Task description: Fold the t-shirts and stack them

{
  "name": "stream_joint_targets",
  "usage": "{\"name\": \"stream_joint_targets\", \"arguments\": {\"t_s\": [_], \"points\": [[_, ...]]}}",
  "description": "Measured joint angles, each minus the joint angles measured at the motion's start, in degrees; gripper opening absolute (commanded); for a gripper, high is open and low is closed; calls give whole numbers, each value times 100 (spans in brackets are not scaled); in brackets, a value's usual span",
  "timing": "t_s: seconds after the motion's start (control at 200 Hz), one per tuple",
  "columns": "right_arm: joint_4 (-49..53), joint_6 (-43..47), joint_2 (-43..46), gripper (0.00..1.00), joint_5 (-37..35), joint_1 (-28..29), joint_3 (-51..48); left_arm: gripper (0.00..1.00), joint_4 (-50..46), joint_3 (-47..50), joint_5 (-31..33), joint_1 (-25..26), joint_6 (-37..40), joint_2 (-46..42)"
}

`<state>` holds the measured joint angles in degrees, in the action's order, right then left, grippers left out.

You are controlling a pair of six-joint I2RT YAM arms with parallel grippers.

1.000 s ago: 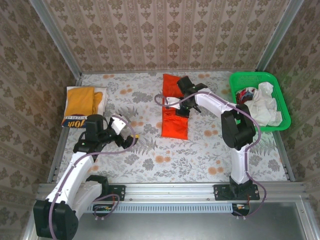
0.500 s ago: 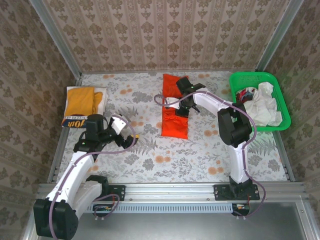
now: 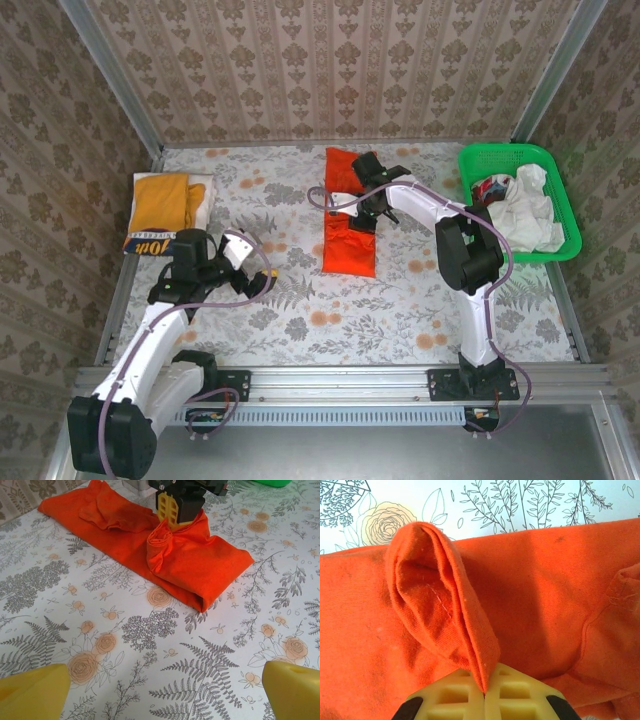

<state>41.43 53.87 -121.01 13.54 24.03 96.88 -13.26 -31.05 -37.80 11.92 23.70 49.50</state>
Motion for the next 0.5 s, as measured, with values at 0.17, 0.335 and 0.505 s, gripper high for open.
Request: {"name": "stream_joint_targets", "arguments": {"t_s": [0.17,0.335,0.505], "points": [[-13,-2,-2,8,-17,0,0,100,0,9,-7,0,0,4],[-243,-144,-37,47,-160,-2,0,100,0,26,-15,0,0,4],[-1095,-424,-31,77,-610,-39,-153,100,0,28,-17,0,15,4]]}}
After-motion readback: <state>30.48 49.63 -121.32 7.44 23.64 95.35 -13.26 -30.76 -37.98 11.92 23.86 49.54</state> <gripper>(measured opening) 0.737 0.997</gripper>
